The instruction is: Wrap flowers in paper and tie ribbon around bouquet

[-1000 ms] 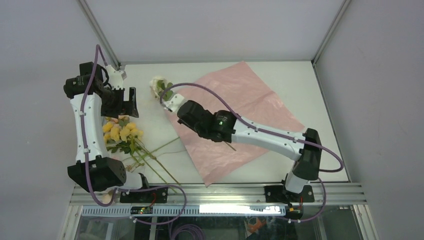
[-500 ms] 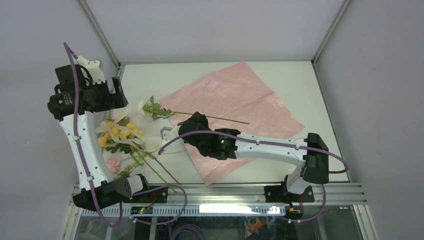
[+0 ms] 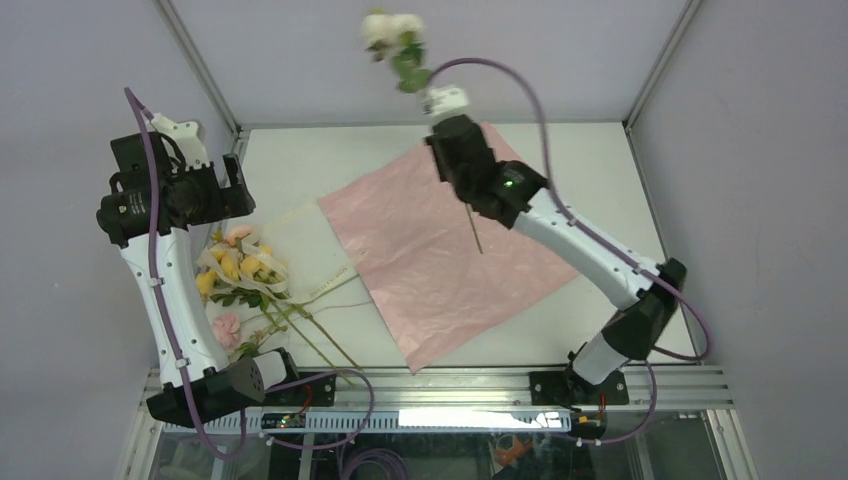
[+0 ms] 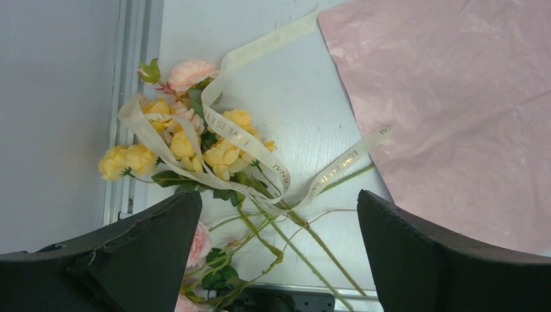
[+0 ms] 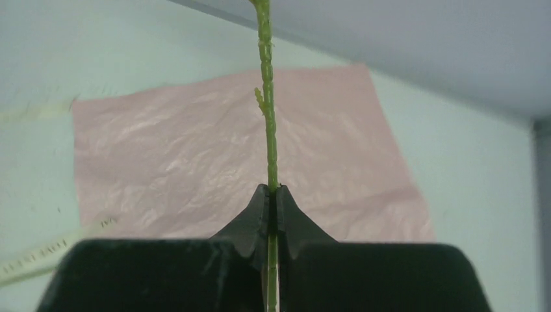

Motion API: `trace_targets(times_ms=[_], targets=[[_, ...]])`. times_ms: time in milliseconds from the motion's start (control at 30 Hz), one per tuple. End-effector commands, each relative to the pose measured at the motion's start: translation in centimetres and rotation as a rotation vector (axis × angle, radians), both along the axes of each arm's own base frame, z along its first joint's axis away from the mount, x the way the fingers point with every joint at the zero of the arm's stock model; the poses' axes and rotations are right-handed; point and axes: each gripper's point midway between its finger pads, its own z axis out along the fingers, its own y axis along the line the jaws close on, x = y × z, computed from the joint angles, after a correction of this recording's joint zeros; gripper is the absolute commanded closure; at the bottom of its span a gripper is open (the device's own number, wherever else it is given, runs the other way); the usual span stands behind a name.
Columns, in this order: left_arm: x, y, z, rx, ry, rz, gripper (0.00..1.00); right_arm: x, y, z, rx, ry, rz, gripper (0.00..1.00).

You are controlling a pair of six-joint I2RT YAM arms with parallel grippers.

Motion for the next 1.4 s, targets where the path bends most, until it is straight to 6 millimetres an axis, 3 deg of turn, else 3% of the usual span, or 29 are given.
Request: trace_targets(times_ms=[0,67,167,400,600,633,700,733,800,833,900,1000,1067,1133,1233,1367], targets=[[0.0,0.1,-0.4,-0.002,-0.016,0.018,0.06,0.3,-3.7,-7.1,0.868,0.377,-0.383,1.00],[0.0,-0.6,-1.1,-0.036,-0.001,-0.002,0.07,1.1,-4.5,-10.1,0.955,0.373,-0.498,1.00],[-0.3,-1.5,-1.8,-0.073,0.013,-0.034,0.09,2.7,-5.0,-13.6,0.951,0.372,-0.609,1.00],[-1.5,-2.1,-3.9,-0.085,0.067,-0.060,0.09,6.5,-4.6,-20.4,0.636,0.310,-0.634,1.00],[-3.0,-1.8,-6.0,-0.044,0.131,-0.082,0.10,6.3,-5.4,-25.6,0.545,0.395,-0.730,1.00],[-3.3,-1.8,-6.1,-0.034,0.142,-0.095,0.10,6.3,-5.3,-25.8,0.538,0.414,-0.727,0.92],[-4.1,-1.8,-6.5,-0.012,0.171,-0.123,0.10,6.1,-5.3,-25.0,0.495,0.440,-0.720,0.49],[-4.5,-1.7,-6.6,0.005,0.186,-0.138,0.09,6.0,-5.3,-23.9,0.465,0.436,-0.707,0.40],[-5.1,-1.2,-7.1,0.032,0.224,-0.130,0.09,5.6,-4.9,-20.6,0.389,0.387,-0.629,0.33],[-5.3,-0.9,-7.5,0.040,0.246,-0.120,0.08,5.3,-3.4,-18.7,0.379,0.365,-0.536,0.32],[-5.6,-0.5,-8.6,0.037,0.292,-0.095,0.08,2.6,2.9,-16.6,0.385,0.436,-0.186,0.39],[-5.4,-0.6,-10.1,-0.017,0.345,-0.044,0.08,-6.5,13.0,-15.9,0.479,0.755,0.347,0.52],[-4.8,-0.5,-10.3,-0.039,0.337,-0.006,0.08,-11.4,16.9,-17.1,0.466,0.883,0.453,0.63],[-4.1,0.1,-10.0,-0.029,0.304,0.035,0.08,-14.8,19.9,-19.1,0.386,0.879,0.481,0.65],[-3.7,1.3,-9.7,0.012,0.281,0.105,0.06,-17.9,22.7,-21.8,0.326,0.859,0.523,0.59],[-3.3,2.1,-10.1,0.027,0.256,0.170,0.06,-19.4,24.1,-24.3,0.239,0.787,0.534,0.52]])
